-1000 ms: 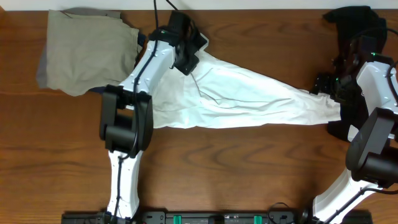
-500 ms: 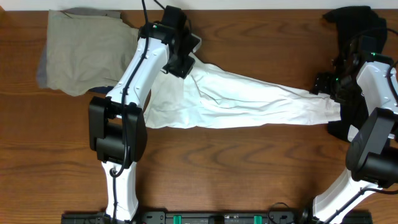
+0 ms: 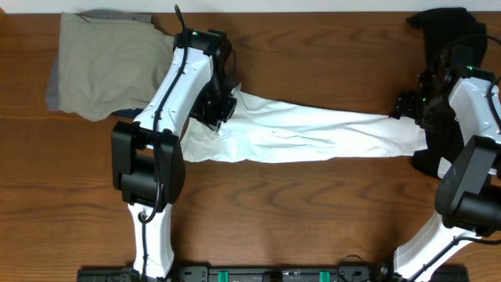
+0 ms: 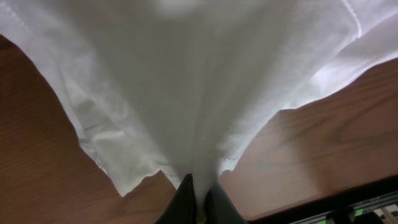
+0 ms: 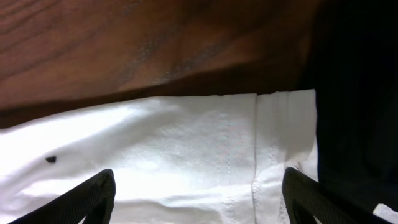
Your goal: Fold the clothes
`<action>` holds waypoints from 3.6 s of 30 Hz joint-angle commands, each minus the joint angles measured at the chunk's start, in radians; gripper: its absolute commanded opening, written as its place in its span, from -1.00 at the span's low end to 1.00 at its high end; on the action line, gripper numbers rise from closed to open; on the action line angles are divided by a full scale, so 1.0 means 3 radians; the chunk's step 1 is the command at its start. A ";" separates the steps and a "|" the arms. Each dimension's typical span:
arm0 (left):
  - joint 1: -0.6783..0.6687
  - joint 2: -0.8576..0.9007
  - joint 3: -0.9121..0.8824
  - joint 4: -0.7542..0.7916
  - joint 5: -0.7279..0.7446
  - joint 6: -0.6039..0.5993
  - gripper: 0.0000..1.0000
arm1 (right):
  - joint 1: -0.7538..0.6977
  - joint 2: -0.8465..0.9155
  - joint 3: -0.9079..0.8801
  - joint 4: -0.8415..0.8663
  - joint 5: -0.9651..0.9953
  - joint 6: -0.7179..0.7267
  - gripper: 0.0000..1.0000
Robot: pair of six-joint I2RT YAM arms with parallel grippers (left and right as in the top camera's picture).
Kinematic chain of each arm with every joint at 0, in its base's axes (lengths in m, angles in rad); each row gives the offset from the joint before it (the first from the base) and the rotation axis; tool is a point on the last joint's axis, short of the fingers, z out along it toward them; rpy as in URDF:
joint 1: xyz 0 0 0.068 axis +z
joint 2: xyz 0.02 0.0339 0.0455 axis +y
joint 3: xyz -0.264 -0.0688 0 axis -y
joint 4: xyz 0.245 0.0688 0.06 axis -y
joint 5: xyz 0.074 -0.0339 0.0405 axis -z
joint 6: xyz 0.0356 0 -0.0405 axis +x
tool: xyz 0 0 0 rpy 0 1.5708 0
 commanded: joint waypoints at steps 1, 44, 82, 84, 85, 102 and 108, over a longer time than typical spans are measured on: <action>-0.0010 -0.0067 -0.0081 0.0076 -0.0015 -0.0062 -0.87 | 0.0024 0.0015 0.0008 0.0022 -0.0076 -0.0060 0.68; -0.0010 -0.0060 -0.0264 0.0408 -0.0015 -0.0061 -0.34 | 0.0025 0.0015 -0.0520 0.0707 0.0017 -0.0215 -0.66; -0.0010 -0.0060 -0.0264 0.0492 -0.0015 -0.0061 -0.34 | -0.0001 0.0403 0.0045 0.1706 0.0148 -0.0576 0.63; -0.0010 -0.0060 -0.0264 0.0492 -0.0017 -0.0061 -0.34 | 0.0000 0.0509 0.0045 0.1726 0.0135 -0.0633 0.62; -0.0010 -0.0060 -0.0264 0.0492 -0.0017 -0.0061 -0.34 | 0.0000 0.0556 0.0045 0.1727 0.0137 -0.0685 0.63; -0.0004 -0.0060 -0.0264 0.0641 -0.0019 -0.0061 0.00 | -0.0150 0.0959 0.0043 0.1642 0.0125 -0.0814 -0.06; 0.0102 -0.0060 -0.0264 0.0688 -0.0018 -0.0062 0.00 | -0.0160 0.0867 0.0046 0.1549 -0.0121 -0.0814 -0.98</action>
